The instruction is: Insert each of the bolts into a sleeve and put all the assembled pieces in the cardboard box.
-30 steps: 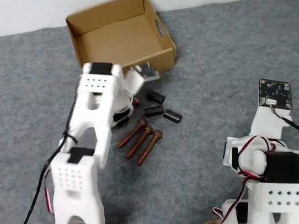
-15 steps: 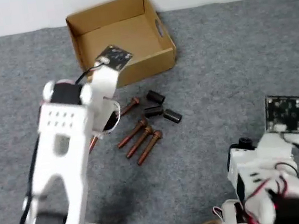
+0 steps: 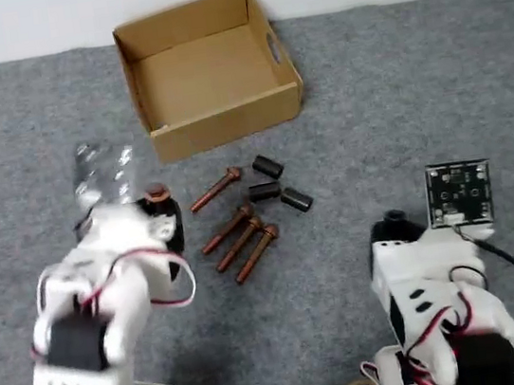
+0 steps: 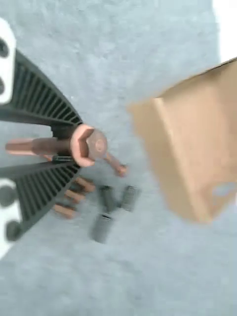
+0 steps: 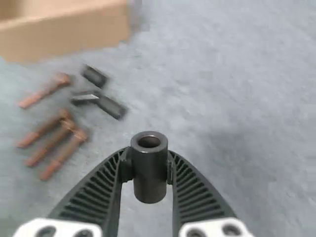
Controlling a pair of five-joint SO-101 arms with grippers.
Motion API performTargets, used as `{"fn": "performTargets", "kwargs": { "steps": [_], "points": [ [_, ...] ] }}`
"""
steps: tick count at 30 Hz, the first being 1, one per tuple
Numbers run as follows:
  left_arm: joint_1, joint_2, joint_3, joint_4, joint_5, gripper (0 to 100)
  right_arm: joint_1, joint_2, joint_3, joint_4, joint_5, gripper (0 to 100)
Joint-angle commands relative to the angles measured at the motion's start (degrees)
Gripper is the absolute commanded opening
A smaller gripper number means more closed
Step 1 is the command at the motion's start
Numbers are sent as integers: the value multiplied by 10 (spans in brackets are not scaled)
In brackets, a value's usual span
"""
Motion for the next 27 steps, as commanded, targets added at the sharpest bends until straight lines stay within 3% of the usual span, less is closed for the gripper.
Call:
{"fn": "performTargets", "kwargs": {
  "steps": [1,5,11,17,21,27],
  "points": [
    [5,-130,60,-83,34,4,-83,0,11,-48,-45,8],
    [5,-243,128,-135,42,4,-167,0,58,-99,-57,8],
    [33,-367,160,-148,45,4,-290,0,130,-210,-53,8],
    [120,-375,121,-149,172,4,-405,5,185,-307,-52,9],
    [134,-365,104,-149,197,4,-445,5,204,-341,-22,9],
    [136,-363,108,-147,199,4,-450,5,208,-369,57,9]
  ]
}}
